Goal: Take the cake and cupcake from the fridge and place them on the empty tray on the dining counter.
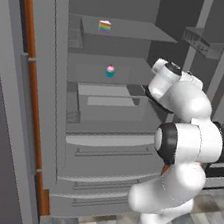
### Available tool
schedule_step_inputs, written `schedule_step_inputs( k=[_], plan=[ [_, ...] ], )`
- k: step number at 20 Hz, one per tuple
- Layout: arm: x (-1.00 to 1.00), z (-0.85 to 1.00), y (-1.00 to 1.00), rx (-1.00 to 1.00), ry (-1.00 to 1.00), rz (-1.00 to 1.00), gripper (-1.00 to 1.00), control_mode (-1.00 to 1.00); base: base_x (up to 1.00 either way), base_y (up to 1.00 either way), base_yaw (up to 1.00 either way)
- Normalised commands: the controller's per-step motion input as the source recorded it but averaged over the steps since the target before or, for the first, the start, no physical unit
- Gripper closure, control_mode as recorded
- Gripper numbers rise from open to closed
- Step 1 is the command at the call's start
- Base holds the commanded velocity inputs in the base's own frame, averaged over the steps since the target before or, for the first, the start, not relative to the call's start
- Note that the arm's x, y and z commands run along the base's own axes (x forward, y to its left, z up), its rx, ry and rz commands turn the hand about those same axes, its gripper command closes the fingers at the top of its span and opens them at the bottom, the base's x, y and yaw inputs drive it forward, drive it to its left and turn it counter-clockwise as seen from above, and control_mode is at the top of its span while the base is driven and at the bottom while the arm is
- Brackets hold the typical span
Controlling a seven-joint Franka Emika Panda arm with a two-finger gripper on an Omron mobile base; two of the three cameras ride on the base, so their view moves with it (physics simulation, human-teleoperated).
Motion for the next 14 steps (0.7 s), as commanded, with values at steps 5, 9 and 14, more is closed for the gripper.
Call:
schedule_step_inputs(
  k=[5, 9, 14],
  plan=[
    [-0.05, -0.02, -1.0, 0.0, 0.02, -0.14, 1.0, -1.0, 0.0, 0.0, 0.0],
    [-0.02, 0.0, -0.71, 0.0, -0.01, 0.02, 1.0, -1.0, 0.0, 0.0, 0.0],
    [-0.6, 0.12, 0.35, -0.02, -0.16, 0.35, 1.0, -1.0, 0.0, 0.0, 0.0]
  ],
)
